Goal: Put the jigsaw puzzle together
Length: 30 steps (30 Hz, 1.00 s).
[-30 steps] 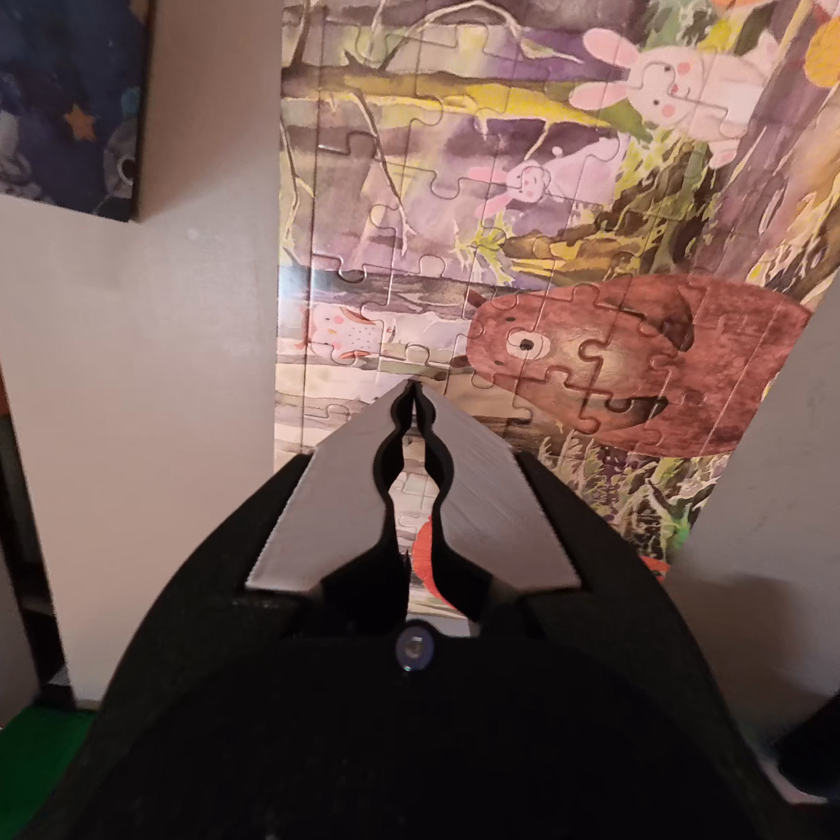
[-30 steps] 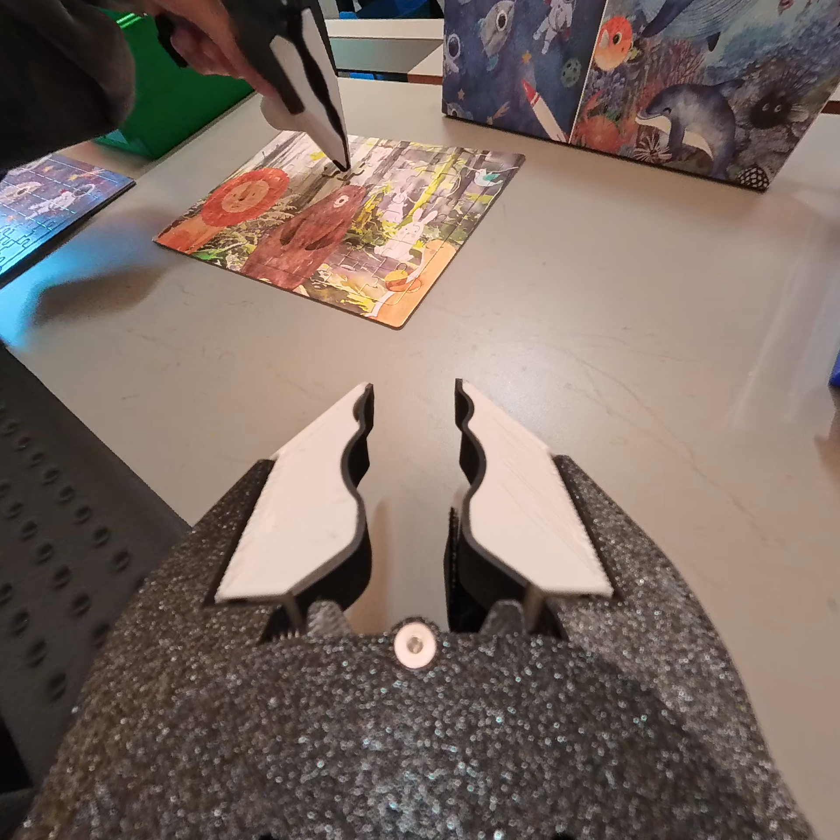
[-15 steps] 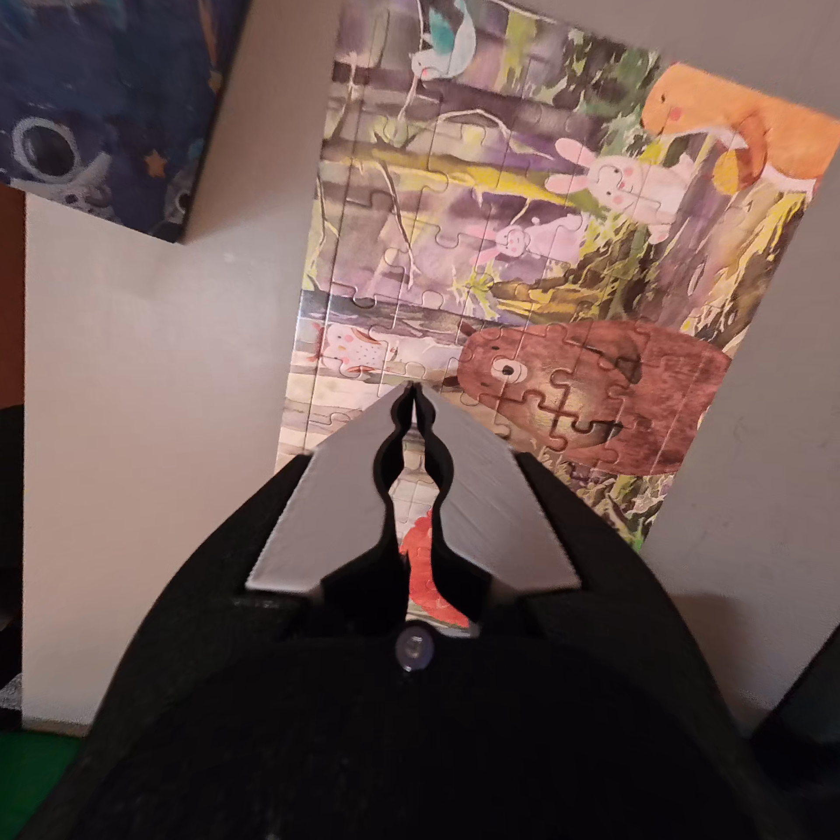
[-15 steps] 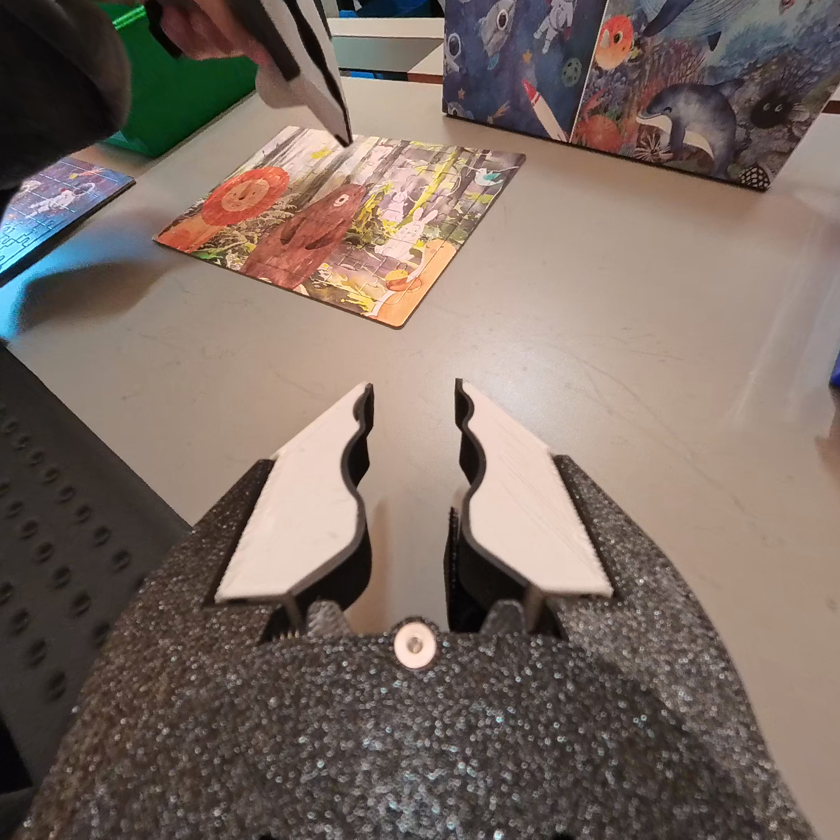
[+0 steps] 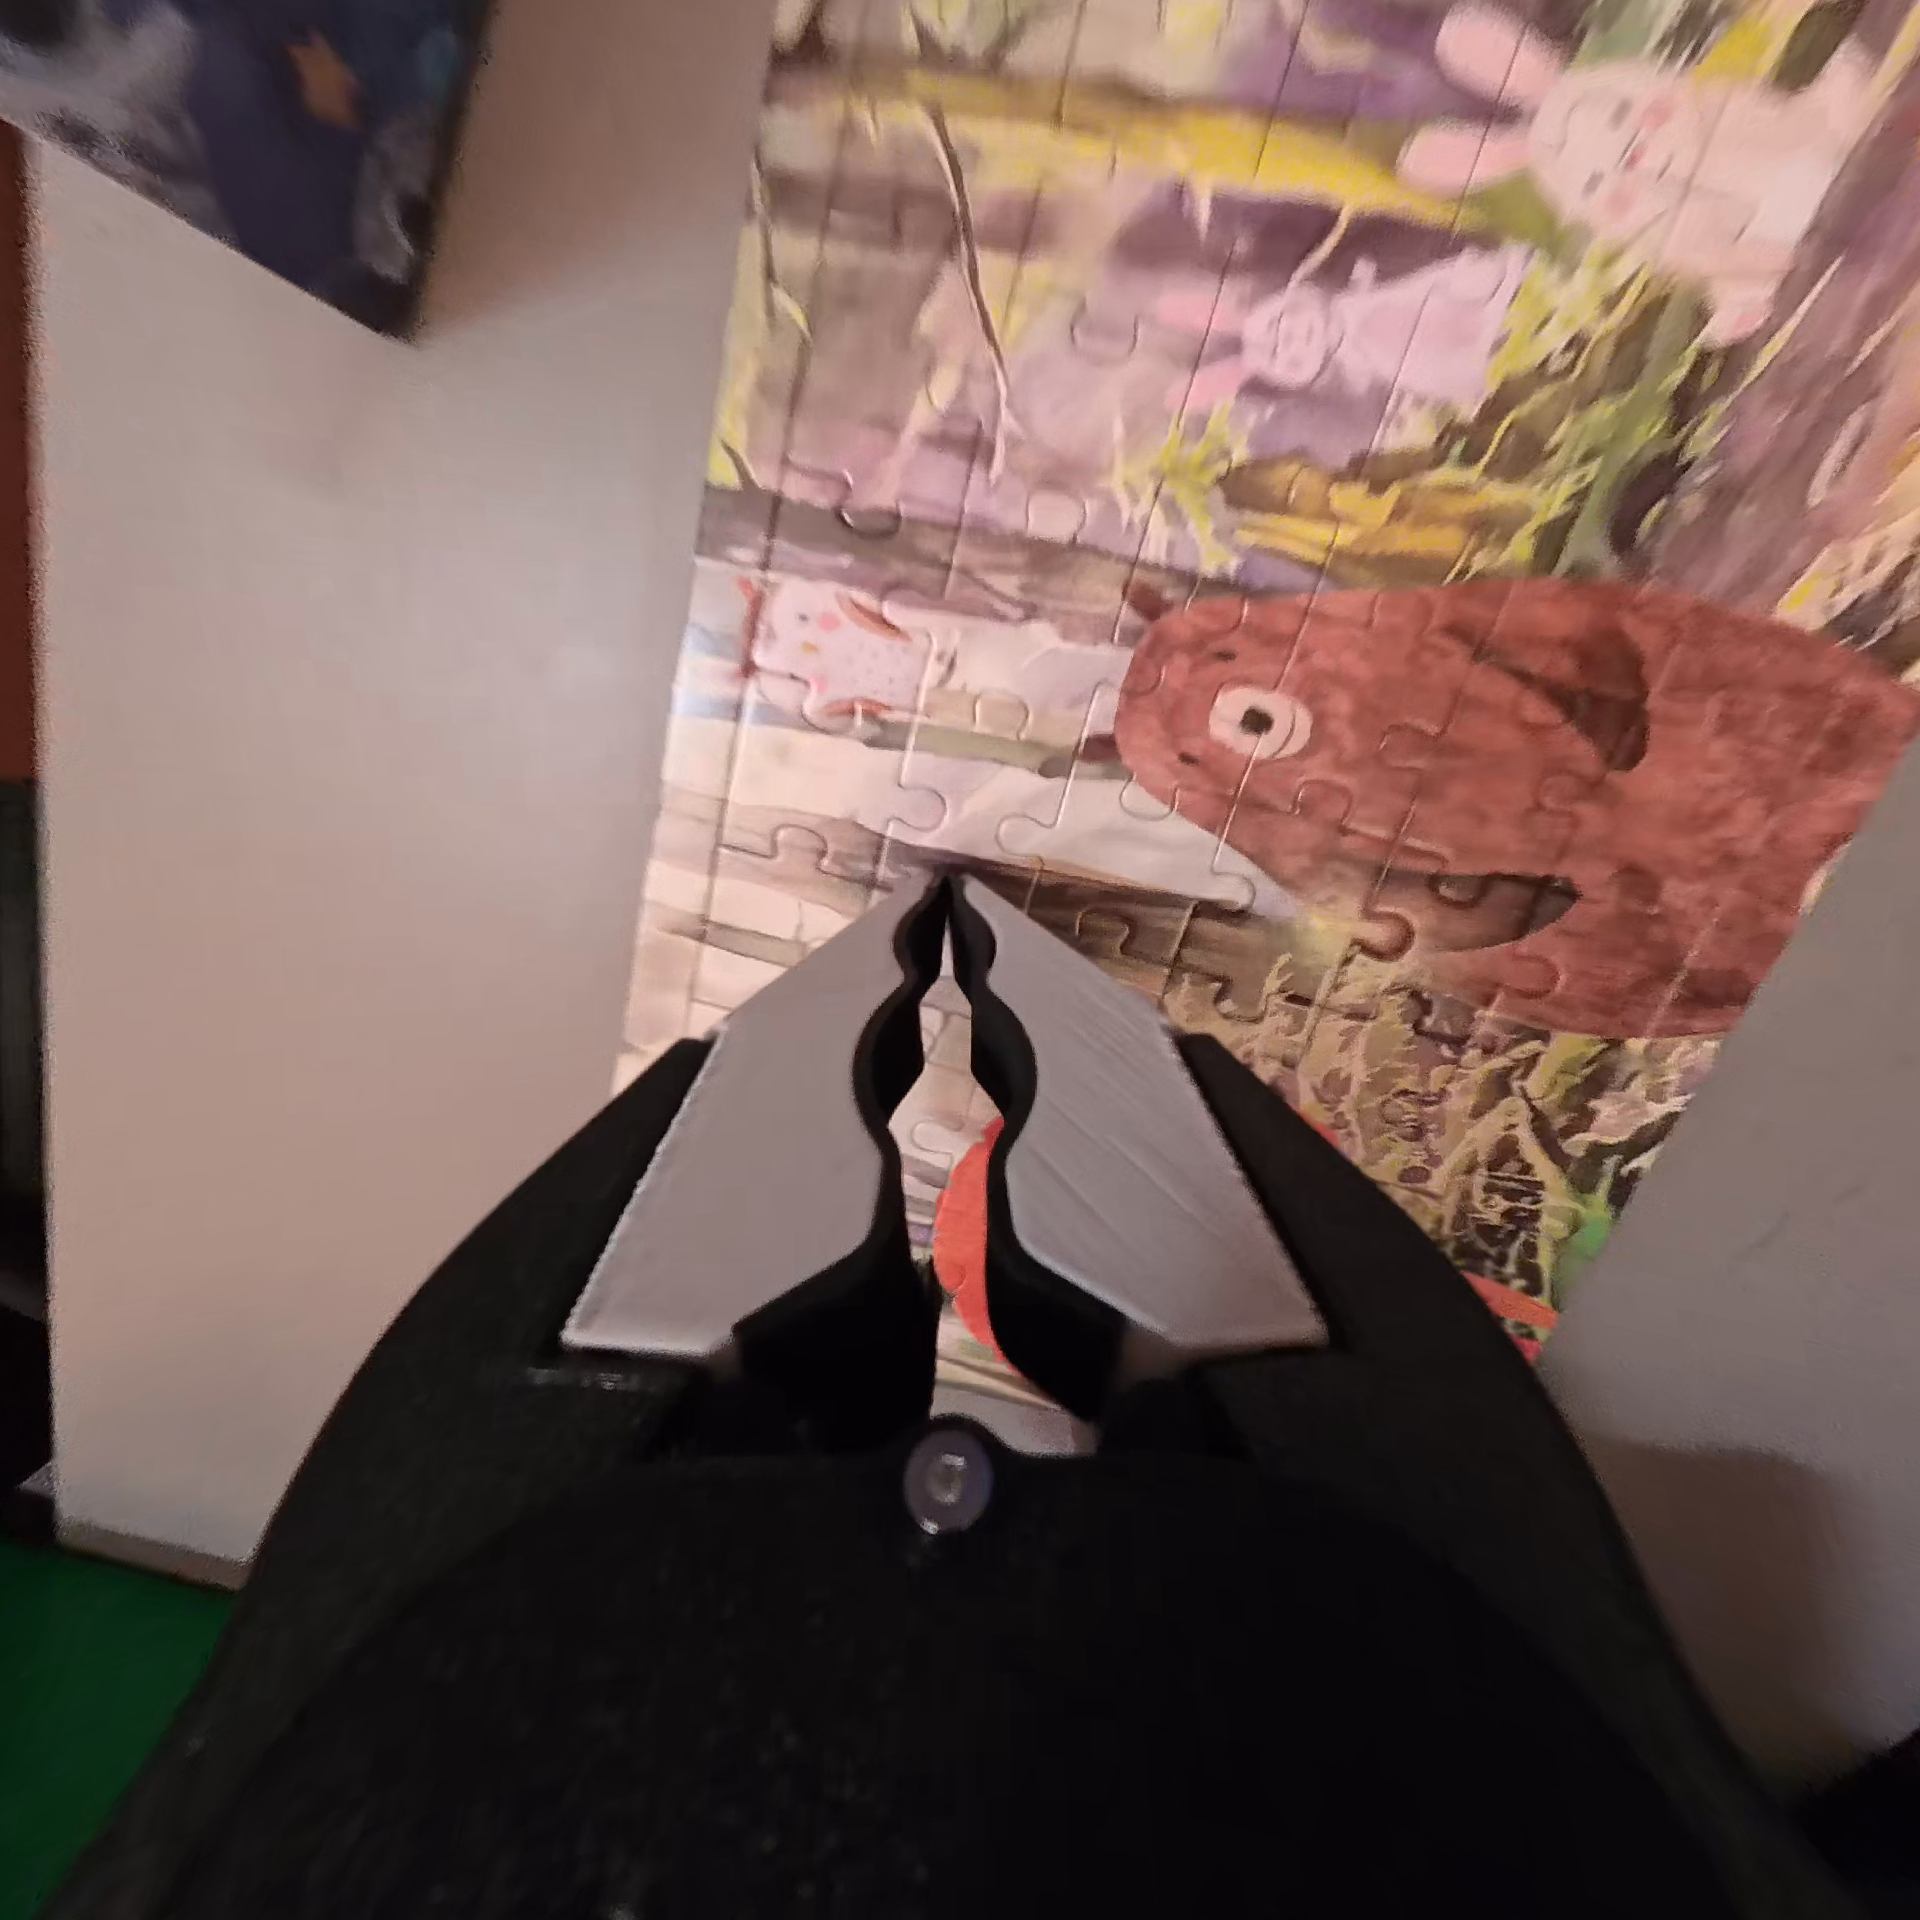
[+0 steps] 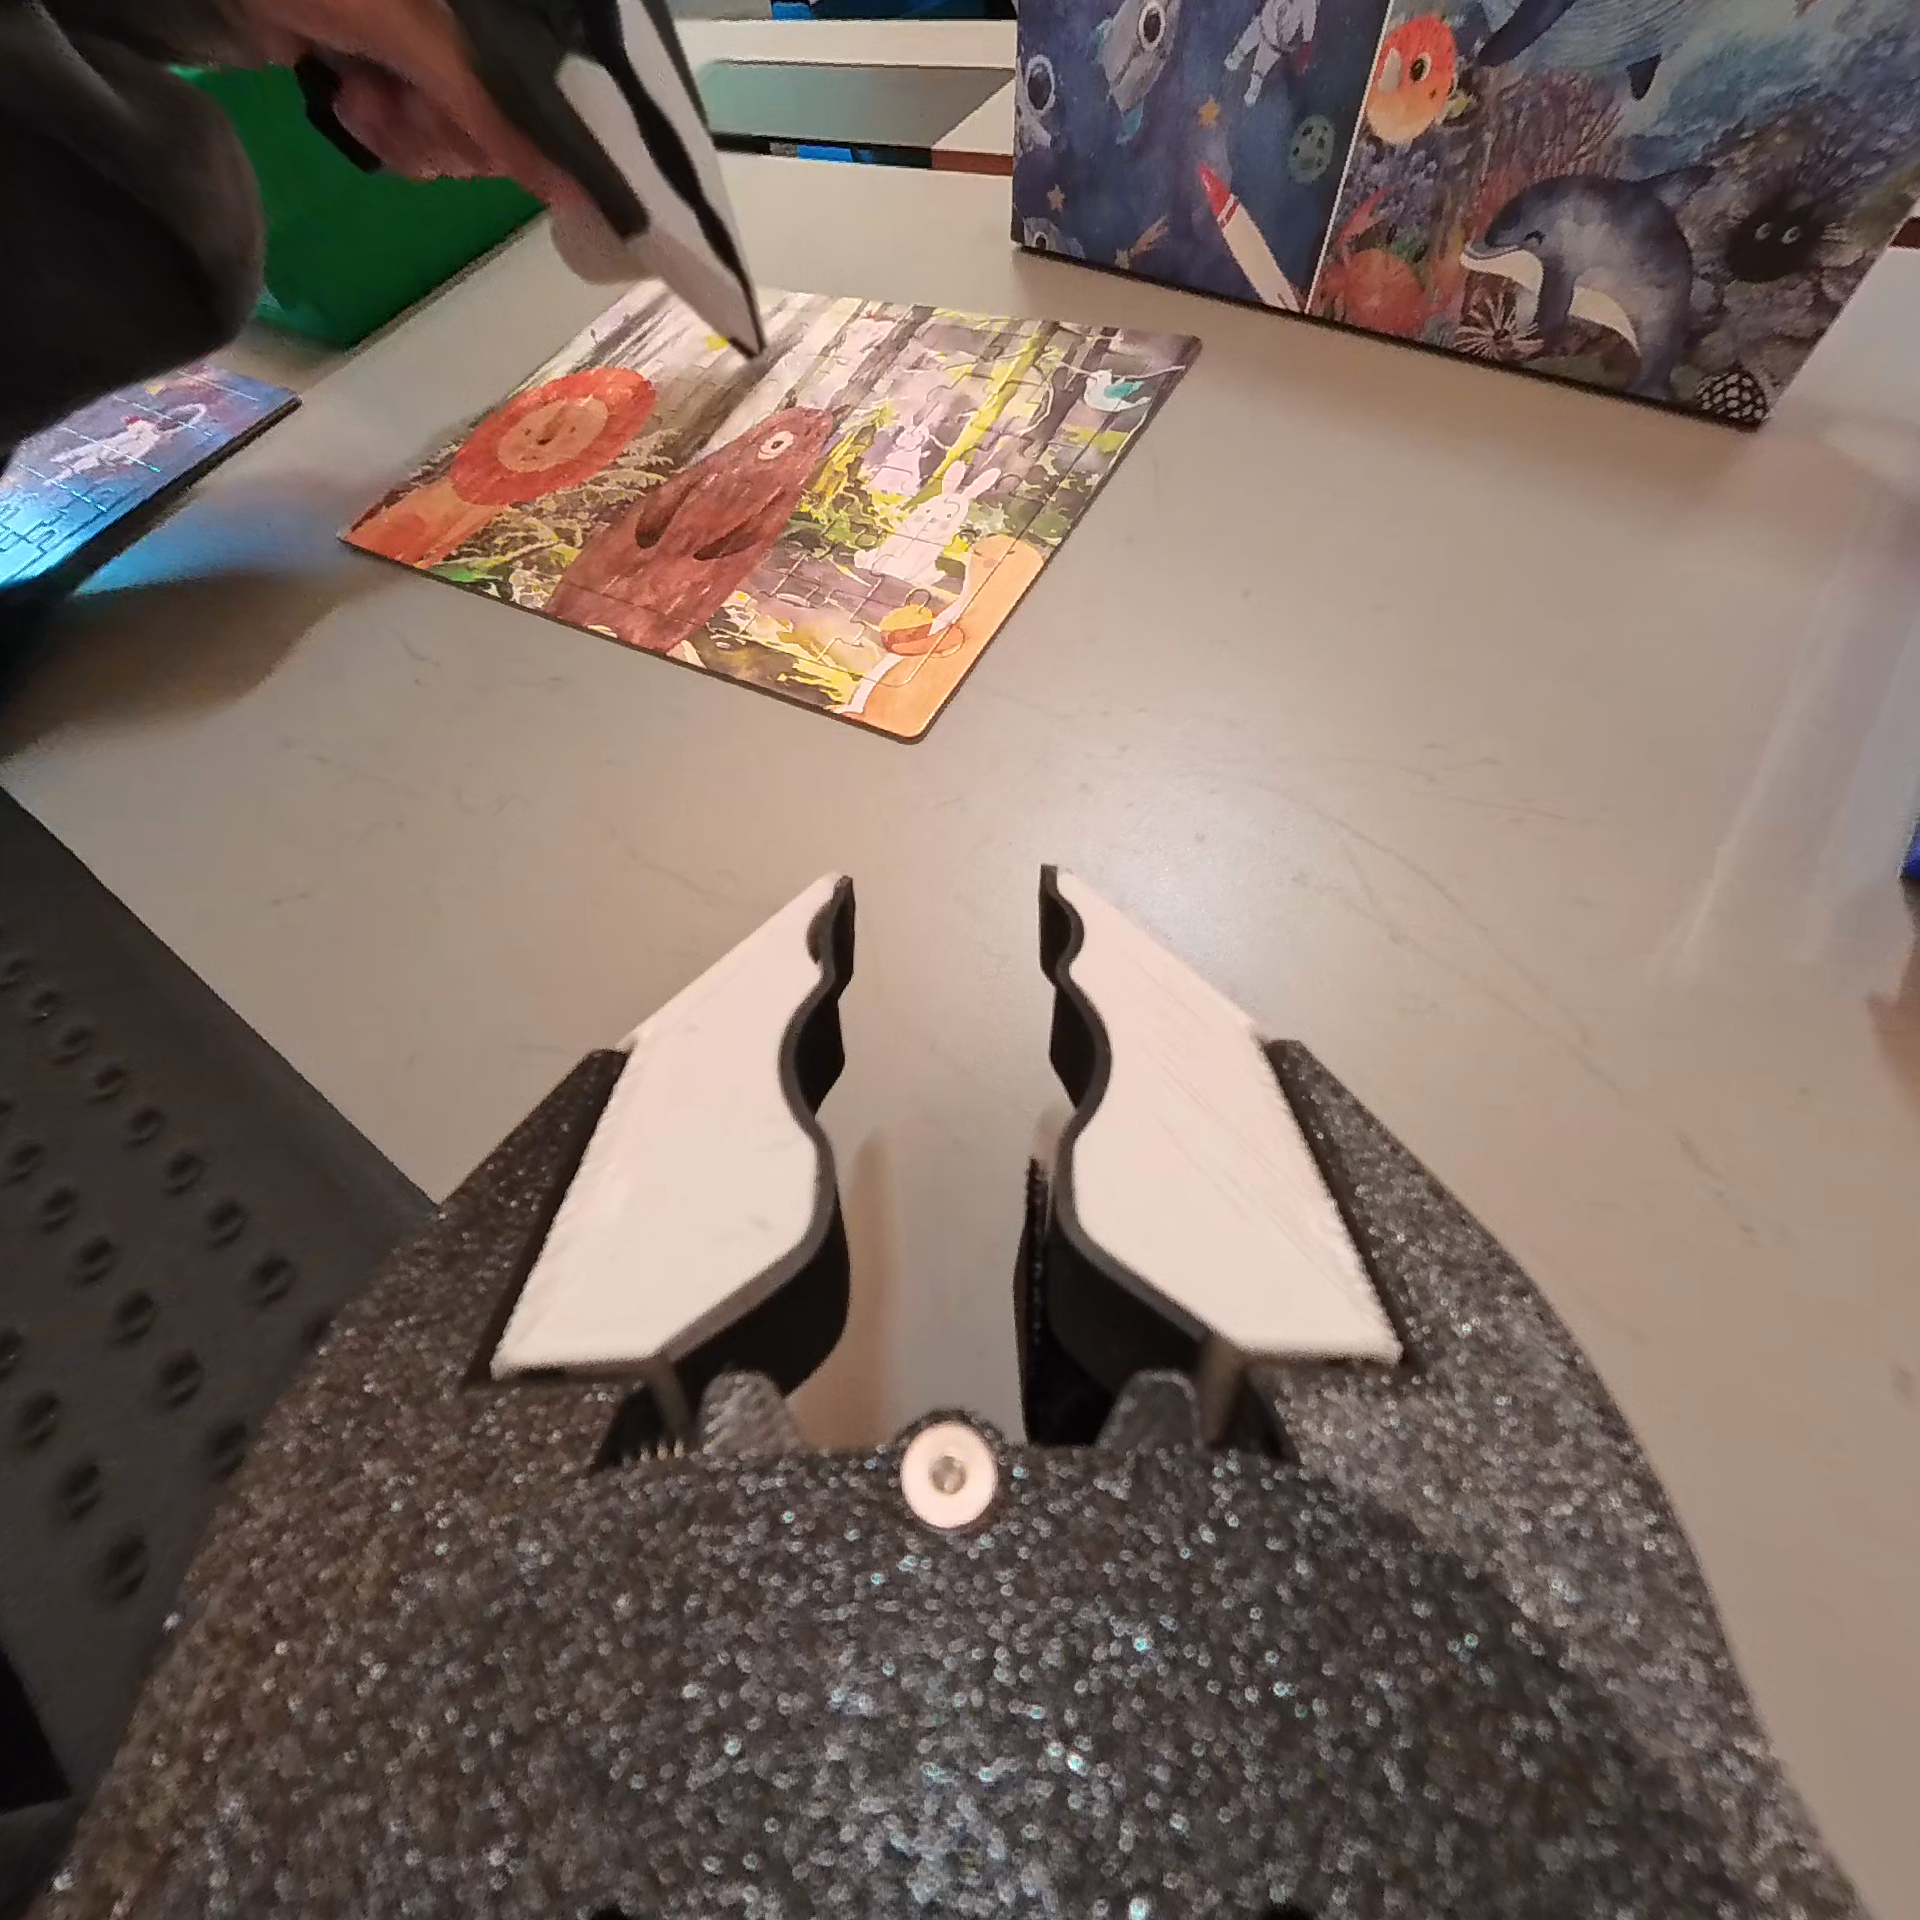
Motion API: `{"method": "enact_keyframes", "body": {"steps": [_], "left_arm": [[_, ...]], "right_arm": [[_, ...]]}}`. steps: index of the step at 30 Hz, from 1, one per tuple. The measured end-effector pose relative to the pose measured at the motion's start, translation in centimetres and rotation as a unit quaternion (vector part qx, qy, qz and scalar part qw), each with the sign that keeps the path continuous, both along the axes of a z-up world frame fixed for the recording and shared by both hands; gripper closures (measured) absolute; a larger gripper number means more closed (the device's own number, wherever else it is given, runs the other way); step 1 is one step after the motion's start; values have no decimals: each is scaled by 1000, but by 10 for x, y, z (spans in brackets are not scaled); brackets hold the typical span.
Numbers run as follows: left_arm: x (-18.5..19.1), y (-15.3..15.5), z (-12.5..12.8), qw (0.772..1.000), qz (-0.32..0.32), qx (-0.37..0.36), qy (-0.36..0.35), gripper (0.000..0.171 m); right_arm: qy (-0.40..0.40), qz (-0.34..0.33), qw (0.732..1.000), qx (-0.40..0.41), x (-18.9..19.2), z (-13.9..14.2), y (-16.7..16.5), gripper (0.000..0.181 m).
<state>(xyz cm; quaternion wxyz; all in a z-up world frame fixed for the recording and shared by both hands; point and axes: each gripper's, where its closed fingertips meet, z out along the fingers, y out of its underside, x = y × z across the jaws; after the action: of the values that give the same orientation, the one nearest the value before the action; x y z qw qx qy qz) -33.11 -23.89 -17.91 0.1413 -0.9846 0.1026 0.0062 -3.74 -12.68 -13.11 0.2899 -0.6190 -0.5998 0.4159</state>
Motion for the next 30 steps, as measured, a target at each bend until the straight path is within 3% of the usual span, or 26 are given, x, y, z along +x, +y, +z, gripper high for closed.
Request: {"method": "enact_keyframes", "body": {"steps": [5, 10, 14, 19, 22, 24, 30], "left_arm": [[4, -1, -5, 1000, -14, 5, 16, 171], [-2, 0, 8, 1000, -4, 19, 21, 171], [7, -7, -7, 1000, -18, 3, 19, 171], [7, -6, -4, 999, -21, 5, 29, 171], [5, 2, 4, 999, -10, 30, 33, 171], [-7, 4, -2, 998, 4, 26, 61, 171], [-7, 5, -5, 998, 14, 36, 58, 171]], "right_arm": [[-4, 0, 1000, 6, 0, -1, 0, 146], [-2, -2, 1000, 7, 0, -1, 0, 146], [-3, -2, 1000, 8, 0, -1, 0, 147], [-6, -1, 1000, 12, 0, -2, 0, 147], [-5, -2, 1000, 12, 0, -2, -1, 147], [-6, -1, 1000, 12, 0, -2, -1, 147], [-10, 0, 1000, 19, -1, -3, -1, 147]]}}
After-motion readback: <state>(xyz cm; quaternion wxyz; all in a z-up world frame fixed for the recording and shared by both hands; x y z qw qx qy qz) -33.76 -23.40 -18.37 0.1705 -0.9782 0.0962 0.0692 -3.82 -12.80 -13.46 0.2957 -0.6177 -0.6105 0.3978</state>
